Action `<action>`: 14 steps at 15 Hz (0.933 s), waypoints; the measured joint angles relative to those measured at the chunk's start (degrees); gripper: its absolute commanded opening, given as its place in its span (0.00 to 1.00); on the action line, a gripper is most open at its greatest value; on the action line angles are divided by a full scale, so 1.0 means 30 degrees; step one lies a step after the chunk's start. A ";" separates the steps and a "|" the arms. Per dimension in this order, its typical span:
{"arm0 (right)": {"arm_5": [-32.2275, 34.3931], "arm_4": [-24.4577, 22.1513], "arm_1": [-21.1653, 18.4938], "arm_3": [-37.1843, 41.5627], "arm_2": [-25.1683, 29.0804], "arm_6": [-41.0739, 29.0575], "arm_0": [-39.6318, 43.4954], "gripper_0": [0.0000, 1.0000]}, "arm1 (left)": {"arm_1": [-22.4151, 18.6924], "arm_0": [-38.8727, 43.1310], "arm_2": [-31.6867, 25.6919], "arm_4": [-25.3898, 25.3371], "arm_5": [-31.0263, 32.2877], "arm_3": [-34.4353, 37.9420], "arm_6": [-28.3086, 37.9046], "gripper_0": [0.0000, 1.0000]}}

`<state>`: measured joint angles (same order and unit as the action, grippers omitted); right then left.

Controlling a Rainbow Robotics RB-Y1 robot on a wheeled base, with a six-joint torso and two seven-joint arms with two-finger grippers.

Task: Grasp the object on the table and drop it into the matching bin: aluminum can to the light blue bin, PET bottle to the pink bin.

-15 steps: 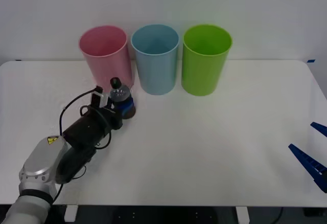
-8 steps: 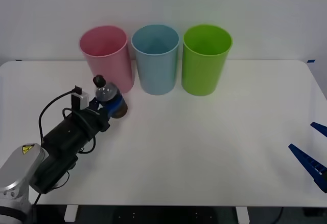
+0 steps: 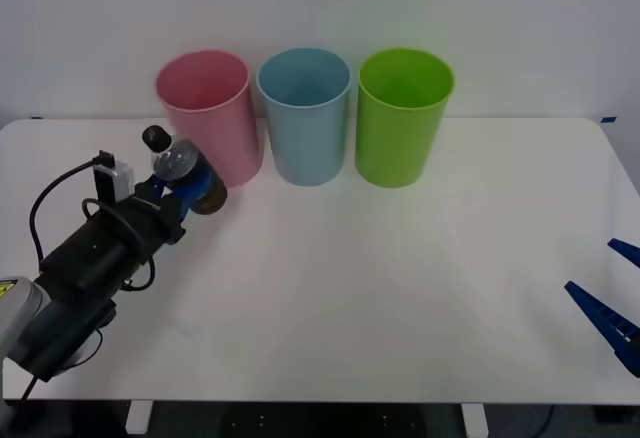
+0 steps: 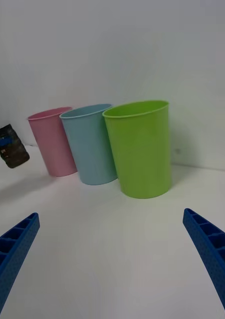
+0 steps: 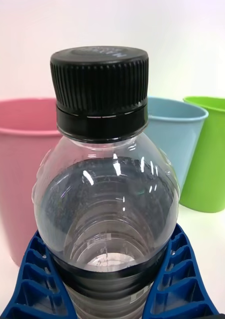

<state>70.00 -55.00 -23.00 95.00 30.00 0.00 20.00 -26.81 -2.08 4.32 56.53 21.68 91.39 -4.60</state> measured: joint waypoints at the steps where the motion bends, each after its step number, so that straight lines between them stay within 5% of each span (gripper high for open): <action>1: 0.0000 0.0000 0.0000 0.0000 0.0000 0.0000 0.0000 1.00 | -0.0355 0.0018 -0.0011 -0.0272 -0.0050 0.0292 0.0081 0.00; 14: 0.0000 0.0000 0.0000 0.0000 0.0000 0.0000 0.0000 1.00 | -0.2235 -0.1640 -0.1499 -0.1401 -0.0188 0.2023 0.1927 0.00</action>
<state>70.00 -55.00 -23.00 95.00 30.00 0.00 20.00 -33.51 -7.00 -0.18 52.33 21.12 97.46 1.18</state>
